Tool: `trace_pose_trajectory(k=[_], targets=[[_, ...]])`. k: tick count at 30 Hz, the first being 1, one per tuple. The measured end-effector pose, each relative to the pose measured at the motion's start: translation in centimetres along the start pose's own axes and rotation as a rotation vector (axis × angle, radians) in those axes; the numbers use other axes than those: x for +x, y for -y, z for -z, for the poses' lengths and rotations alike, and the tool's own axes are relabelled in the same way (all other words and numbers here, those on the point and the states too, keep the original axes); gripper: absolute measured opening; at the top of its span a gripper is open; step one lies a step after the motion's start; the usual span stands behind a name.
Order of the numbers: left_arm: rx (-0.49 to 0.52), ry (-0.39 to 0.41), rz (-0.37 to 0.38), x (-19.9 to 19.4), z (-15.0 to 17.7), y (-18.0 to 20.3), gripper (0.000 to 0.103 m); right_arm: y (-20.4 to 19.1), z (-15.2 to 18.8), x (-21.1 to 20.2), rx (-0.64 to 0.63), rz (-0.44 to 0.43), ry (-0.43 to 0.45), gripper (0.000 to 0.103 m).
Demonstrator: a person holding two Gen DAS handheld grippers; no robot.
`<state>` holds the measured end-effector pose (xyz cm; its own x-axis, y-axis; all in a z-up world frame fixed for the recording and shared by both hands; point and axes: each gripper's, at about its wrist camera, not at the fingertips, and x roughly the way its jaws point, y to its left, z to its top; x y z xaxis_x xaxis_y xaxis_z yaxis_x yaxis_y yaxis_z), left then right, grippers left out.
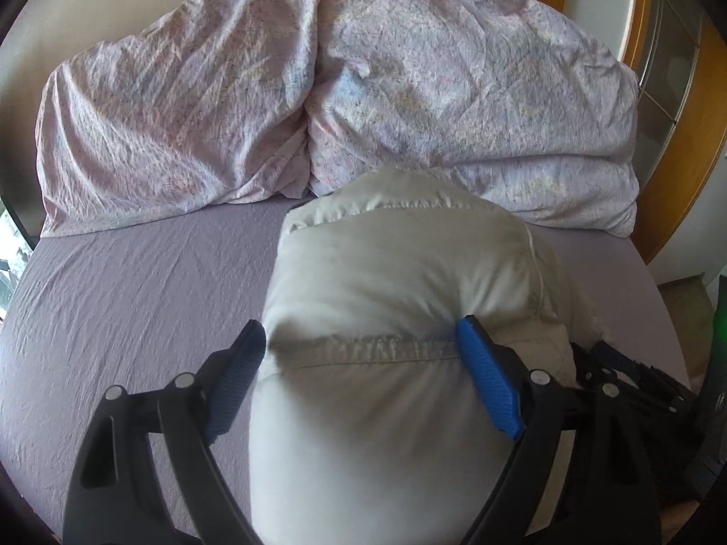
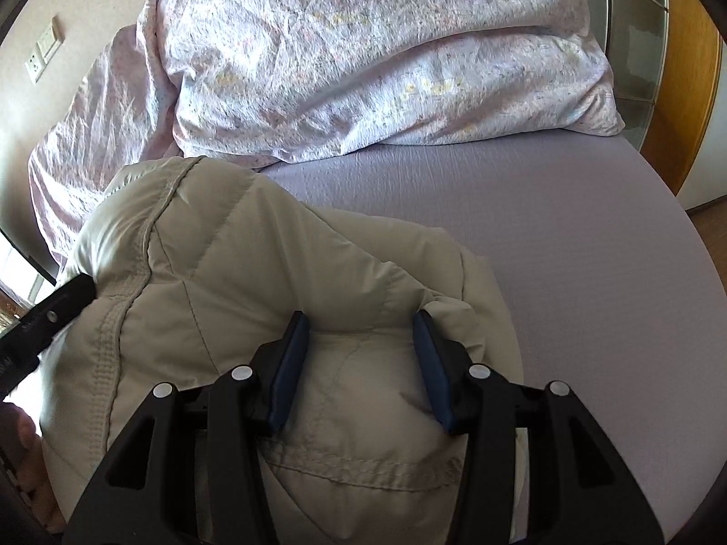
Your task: Fold large clothes
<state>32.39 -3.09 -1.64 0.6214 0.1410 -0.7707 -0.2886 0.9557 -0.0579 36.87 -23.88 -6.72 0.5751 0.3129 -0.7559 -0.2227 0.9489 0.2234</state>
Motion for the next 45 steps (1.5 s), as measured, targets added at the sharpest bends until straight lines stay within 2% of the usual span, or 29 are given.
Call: trace_pose_trajectory(k=[7,12,28,45], targets=[[-0.065,-0.022,0.052,2.4,0.9,-1.4,0.097,-0.3,0.1,0.3,-0.019,0.009,0.037,0.049],[-0.068,-0.002,0.043,3.0,1.8,-1.6,0.099,-0.5,0.2,0.4,-0.032,0.022,0.065,0.049],[-0.052,0.038,0.014,3.8,2.8,-1.5,0.101,-0.9,0.5,0.8,-0.059,0.038,0.107,0.050],[-0.040,0.059,-0.002,4.0,3.0,-1.3,0.101,-0.9,0.5,0.8,-0.058,0.041,0.111,0.050]])
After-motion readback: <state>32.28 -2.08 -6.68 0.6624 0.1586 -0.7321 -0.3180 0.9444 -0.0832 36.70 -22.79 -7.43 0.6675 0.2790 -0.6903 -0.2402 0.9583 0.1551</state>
